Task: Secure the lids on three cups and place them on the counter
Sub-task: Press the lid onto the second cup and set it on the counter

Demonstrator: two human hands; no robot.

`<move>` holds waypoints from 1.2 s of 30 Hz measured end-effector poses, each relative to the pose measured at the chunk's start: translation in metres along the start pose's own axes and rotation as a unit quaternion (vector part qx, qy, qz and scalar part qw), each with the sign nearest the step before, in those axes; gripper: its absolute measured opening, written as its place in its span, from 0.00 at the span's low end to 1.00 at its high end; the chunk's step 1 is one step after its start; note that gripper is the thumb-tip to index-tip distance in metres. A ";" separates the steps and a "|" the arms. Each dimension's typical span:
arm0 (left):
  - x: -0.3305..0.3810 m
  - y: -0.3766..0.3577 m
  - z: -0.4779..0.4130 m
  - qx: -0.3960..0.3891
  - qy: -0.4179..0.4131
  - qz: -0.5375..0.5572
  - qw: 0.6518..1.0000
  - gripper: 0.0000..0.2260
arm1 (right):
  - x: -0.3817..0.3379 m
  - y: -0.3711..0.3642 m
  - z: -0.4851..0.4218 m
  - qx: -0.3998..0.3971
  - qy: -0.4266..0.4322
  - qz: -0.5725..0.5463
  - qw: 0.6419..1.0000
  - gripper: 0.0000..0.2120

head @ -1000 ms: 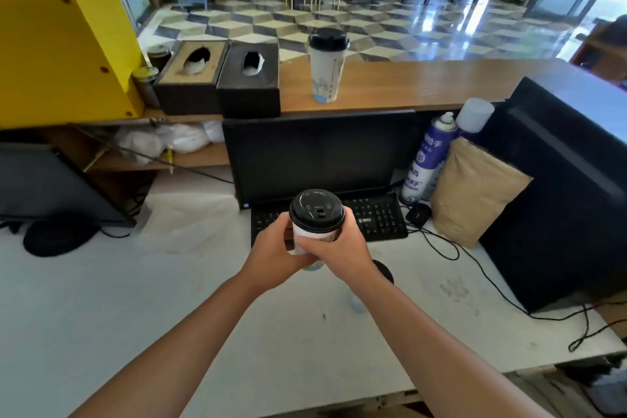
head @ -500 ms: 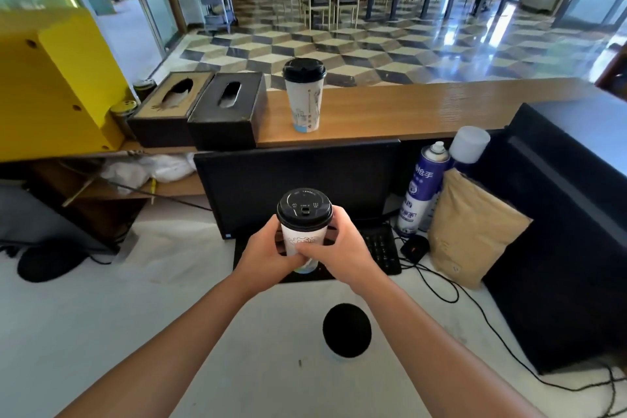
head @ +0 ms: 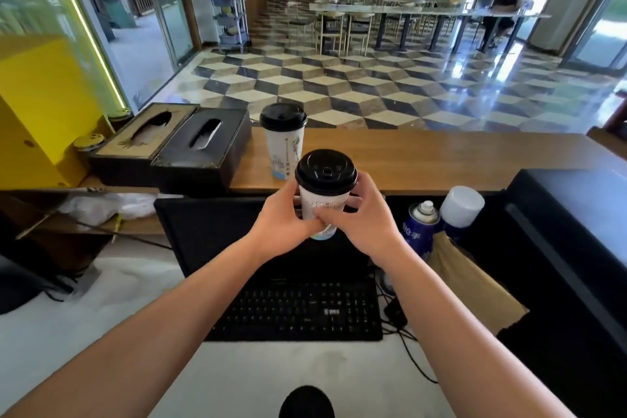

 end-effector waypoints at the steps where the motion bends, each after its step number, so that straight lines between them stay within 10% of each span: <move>1: 0.005 0.000 -0.012 0.000 -0.006 0.000 1.000 0.26 | -0.004 0.006 -0.011 0.004 0.009 0.001 1.000 0.37; 36: -0.012 -0.038 -0.115 0.053 0.078 -0.027 0.995 0.43 | 0.017 0.058 -0.107 0.062 -0.050 0.026 0.996 0.45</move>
Point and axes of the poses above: each hand's wrist, its own z-axis away from the middle knuckle, its own y-axis out of the back of the hand, x = y × z, the point moved 3 cm from there along -z, towards the middle knuckle, and after that the axes turned 4 degrees about -z, right-handed, at the moved point
